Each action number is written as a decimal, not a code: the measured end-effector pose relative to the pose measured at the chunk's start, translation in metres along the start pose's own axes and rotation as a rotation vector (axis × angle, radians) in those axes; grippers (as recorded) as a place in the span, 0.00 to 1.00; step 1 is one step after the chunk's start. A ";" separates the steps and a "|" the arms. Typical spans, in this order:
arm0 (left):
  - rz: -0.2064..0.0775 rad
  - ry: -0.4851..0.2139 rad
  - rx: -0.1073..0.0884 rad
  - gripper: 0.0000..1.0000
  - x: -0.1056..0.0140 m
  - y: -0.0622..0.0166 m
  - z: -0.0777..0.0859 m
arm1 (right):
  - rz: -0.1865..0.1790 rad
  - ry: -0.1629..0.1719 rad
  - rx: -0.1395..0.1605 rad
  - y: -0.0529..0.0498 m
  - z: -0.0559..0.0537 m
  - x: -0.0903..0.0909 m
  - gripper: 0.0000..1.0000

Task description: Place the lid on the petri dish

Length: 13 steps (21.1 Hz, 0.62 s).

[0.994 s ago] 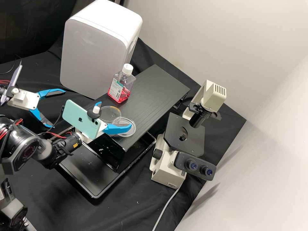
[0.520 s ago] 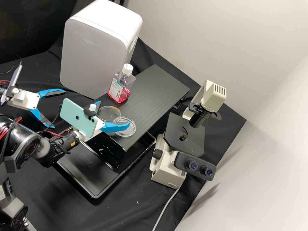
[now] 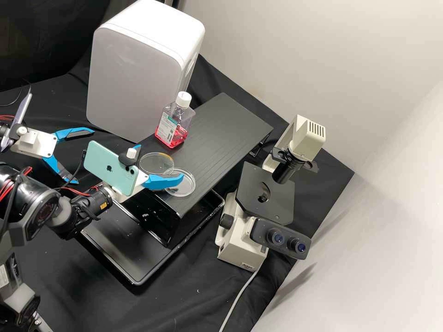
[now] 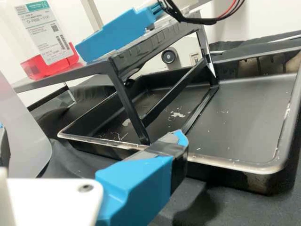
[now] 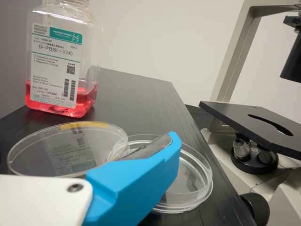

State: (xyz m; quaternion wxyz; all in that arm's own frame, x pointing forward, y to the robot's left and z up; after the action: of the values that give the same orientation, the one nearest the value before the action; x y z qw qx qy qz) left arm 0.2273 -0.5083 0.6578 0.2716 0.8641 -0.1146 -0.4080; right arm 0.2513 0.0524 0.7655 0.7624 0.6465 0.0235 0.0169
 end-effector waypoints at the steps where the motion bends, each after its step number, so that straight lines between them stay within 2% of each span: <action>1: 0.000 0.000 0.000 1.00 0.000 0.0000 0.000 | 0.000 0.000 0.000 0.000 0.000 0.000 1.00; 8: 0.000 0.000 0.000 1.00 0.000 0.0000 0.000 | 0.000 0.000 0.000 0.000 0.000 0.000 1.00; 9: 0.000 0.000 0.000 1.00 0.000 0.0000 0.000 | 0.000 0.000 0.000 0.000 0.000 0.000 0.00; 13: 0.000 0.000 0.000 1.00 0.000 0.0000 0.000 | -0.002 0.003 -0.004 0.000 0.000 0.000 0.00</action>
State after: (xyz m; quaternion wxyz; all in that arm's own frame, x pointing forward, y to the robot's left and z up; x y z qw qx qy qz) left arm 0.2273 -0.5083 0.6578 0.2716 0.8641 -0.1146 -0.4080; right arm 0.2516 0.0520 0.7657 0.7635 0.6451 0.0251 0.0171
